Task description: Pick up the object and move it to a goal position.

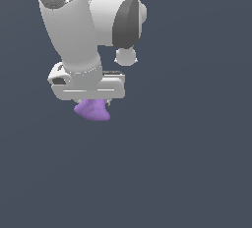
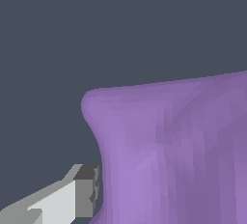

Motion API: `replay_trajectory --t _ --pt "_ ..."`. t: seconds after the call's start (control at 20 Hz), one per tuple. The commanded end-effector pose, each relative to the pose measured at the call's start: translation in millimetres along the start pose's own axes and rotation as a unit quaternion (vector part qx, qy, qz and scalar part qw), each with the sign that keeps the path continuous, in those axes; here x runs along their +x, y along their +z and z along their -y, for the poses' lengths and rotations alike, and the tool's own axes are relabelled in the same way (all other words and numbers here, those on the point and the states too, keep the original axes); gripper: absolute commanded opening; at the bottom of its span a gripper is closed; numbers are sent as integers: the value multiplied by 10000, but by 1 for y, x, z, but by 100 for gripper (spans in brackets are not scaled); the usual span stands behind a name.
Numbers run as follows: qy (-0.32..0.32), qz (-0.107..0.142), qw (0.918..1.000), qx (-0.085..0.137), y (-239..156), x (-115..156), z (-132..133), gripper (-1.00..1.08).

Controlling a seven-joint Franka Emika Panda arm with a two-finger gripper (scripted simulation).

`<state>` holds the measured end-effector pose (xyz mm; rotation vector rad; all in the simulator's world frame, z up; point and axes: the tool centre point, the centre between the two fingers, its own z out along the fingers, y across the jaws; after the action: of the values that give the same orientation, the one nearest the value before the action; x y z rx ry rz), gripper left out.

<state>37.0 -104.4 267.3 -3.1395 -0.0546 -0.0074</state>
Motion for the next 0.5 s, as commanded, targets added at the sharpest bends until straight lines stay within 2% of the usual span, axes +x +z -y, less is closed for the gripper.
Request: replay_trajectory --t 0.0,0.45 --pt "-3 12 10000 0 -17 1 -9 -100" --pt "3 22 10000 -7 -46 6 -27 -100"
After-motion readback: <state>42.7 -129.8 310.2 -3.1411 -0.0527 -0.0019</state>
